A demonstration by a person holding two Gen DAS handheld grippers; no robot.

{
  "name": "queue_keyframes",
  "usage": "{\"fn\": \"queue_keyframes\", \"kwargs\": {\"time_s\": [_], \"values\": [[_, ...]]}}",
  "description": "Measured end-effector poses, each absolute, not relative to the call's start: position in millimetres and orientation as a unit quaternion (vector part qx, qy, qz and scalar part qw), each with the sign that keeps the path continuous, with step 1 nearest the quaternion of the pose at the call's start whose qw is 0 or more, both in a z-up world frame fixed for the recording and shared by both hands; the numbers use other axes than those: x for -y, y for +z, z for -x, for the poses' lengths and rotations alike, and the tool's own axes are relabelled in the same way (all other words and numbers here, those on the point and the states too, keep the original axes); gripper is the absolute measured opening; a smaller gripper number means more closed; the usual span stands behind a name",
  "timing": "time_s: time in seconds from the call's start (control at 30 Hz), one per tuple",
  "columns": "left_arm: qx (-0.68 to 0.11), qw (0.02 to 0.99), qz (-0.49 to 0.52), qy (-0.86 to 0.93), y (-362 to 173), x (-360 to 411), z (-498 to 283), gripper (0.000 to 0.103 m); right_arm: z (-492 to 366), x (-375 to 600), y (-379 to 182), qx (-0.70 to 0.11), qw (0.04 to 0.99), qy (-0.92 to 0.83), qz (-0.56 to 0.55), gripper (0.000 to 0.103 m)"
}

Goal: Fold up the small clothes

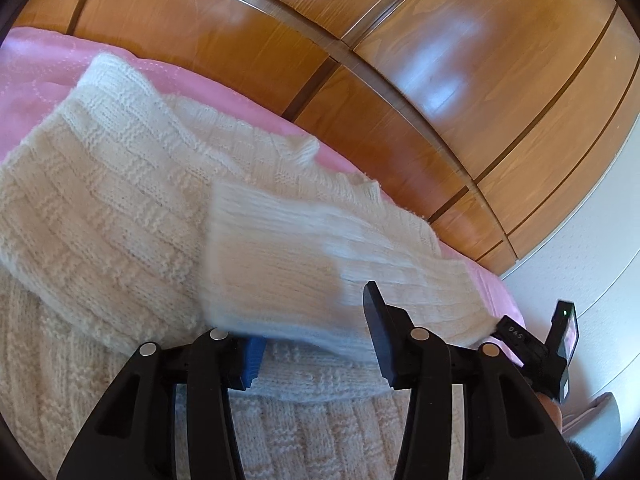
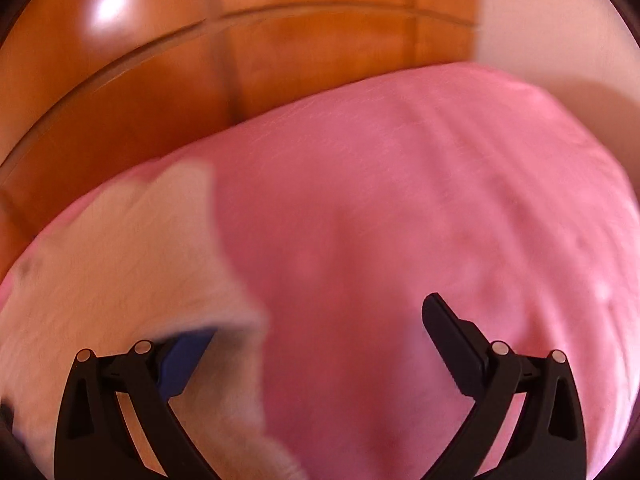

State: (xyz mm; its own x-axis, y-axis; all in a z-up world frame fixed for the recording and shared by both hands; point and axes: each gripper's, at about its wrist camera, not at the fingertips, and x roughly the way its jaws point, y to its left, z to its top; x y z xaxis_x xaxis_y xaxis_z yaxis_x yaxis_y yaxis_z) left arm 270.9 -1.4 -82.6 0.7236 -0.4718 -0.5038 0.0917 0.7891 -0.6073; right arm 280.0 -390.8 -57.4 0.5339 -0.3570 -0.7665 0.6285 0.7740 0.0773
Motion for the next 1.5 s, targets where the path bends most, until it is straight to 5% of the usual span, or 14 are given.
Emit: {"fn": "queue_keyframes", "kwargs": {"time_s": [0.3,0.57,0.93,1.5], "values": [[-0.342,0.885,0.277,-0.153,-84,3,-274,0.045,-272,395,-71,-0.447,0.837,-0.277,-0.151,0.101],[-0.345,0.897,0.245,-0.127,-83,10,-276,0.042,-214,380,-17,-0.317,0.895,-0.282,-0.136,0.101],[-0.35,0.903,0.22,-0.116,-85,14,-278,0.042,-324,350,-74,-0.439,0.85,-0.292,0.023,0.101],[-0.349,0.899,0.232,-0.125,-88,11,-279,0.042,-301,346,-55,-0.409,0.876,-0.256,-0.004,0.101]]}}
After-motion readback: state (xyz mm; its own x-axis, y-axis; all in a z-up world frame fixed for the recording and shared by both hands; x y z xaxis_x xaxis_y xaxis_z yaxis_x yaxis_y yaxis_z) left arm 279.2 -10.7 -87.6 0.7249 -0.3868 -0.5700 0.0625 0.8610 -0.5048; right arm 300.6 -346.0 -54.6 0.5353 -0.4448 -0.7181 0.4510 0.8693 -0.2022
